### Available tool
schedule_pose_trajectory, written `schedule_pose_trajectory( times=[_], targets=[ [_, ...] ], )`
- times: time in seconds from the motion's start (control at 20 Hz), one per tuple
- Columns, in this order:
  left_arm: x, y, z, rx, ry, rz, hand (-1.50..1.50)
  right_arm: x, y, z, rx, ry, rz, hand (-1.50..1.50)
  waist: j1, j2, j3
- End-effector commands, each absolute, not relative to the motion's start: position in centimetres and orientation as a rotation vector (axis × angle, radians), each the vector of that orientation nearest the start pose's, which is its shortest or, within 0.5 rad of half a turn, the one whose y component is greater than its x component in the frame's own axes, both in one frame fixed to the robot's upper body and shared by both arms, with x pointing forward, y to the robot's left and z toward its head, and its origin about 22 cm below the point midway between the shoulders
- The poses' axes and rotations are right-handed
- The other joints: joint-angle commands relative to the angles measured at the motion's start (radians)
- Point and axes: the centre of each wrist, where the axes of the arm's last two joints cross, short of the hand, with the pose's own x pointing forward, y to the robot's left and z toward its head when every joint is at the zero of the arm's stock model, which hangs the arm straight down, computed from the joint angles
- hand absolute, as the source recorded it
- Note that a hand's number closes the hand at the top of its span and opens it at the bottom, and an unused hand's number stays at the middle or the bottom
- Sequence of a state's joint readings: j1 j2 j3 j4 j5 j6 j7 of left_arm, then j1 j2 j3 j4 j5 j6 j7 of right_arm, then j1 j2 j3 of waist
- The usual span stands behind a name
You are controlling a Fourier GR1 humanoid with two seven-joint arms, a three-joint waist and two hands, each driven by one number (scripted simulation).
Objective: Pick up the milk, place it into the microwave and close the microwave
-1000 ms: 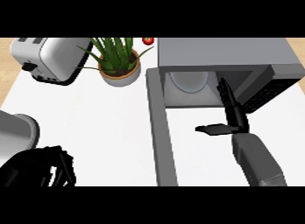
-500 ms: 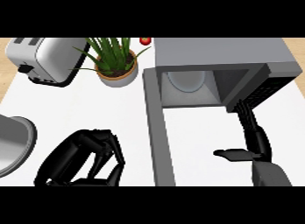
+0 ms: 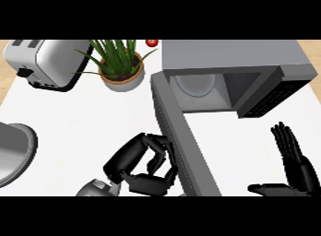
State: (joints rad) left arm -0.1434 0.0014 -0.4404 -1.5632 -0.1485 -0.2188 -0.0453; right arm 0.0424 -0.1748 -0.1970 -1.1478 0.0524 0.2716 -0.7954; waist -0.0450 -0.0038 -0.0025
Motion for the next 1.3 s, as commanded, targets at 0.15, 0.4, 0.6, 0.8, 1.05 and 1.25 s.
schedule_pose_trajectory(
  times=[0.15,0.4,0.6,0.8,1.05,1.25],
  targets=[
    [25.9,7.3,-3.3,-0.324,-1.68,-0.816,1.5,18.3,-34.3,-5.1,0.075,-1.956,0.185,-1.5,0.002,0.008,0.0],
    [26.0,5.7,-4.7,-0.317,-1.753,-0.7,1.5,16.2,-34.4,-2.3,0.173,-2.015,0.182,-1.5,-0.038,0.01,-0.002],
    [27.0,4.5,-4.8,-0.279,-1.777,-0.675,1.5,16.9,-34.5,-0.8,0.205,-2.039,0.172,-1.5,-0.047,0.016,-0.001],
    [27.0,3.8,-5.5,-0.292,-1.712,-0.69,1.5,16.7,-33.3,1.2,0.24,-2.051,0.23,-1.5,-0.066,0.019,-0.002],
    [27.0,2.3,-3.9,-0.34,-1.762,-0.621,1.5,18.0,-33.3,4.3,0.301,-2.082,0.274,-1.5,-0.097,0.026,-0.004],
    [26.6,1.7,-3.3,-0.36,-1.79,-0.512,1.5,17.7,-33.3,4.8,0.348,-2.041,0.331,-1.5,-0.128,0.032,-0.005]
  ],
)
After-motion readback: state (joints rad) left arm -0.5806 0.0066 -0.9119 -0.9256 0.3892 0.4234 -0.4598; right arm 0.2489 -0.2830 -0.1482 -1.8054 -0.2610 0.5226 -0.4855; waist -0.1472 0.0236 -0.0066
